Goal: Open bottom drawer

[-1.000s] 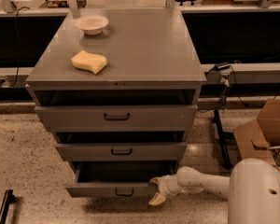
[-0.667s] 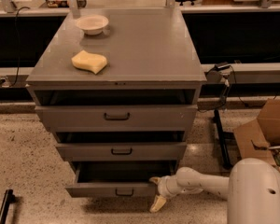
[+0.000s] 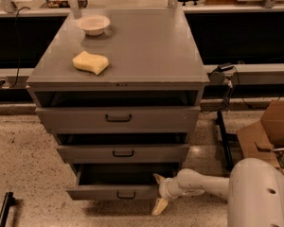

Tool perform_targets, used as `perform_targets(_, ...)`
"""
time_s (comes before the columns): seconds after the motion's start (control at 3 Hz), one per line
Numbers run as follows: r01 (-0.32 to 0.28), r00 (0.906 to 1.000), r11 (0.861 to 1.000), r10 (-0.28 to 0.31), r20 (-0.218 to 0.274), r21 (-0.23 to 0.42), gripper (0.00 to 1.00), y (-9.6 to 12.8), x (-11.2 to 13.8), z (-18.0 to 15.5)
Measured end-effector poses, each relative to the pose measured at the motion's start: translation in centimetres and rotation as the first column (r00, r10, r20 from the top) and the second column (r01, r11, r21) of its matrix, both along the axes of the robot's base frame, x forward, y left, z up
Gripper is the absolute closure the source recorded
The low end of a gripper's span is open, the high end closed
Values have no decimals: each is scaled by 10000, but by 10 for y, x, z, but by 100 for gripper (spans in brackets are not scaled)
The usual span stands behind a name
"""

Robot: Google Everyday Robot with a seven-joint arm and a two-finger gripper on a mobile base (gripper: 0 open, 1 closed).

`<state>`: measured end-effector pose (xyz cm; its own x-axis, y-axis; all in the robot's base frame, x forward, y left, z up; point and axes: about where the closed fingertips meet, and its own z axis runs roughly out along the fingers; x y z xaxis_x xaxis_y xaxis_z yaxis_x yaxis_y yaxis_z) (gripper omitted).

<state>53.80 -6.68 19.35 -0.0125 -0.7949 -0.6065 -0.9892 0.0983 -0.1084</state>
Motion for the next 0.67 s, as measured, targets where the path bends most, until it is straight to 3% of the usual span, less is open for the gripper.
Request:
perform_targets(0.33,-227,9976,9991,202,-668,-371,17,1,-2,-16)
perform_targets(0.67,-642,9891,9971,580,-1353,-417,39,6,-12,-31)
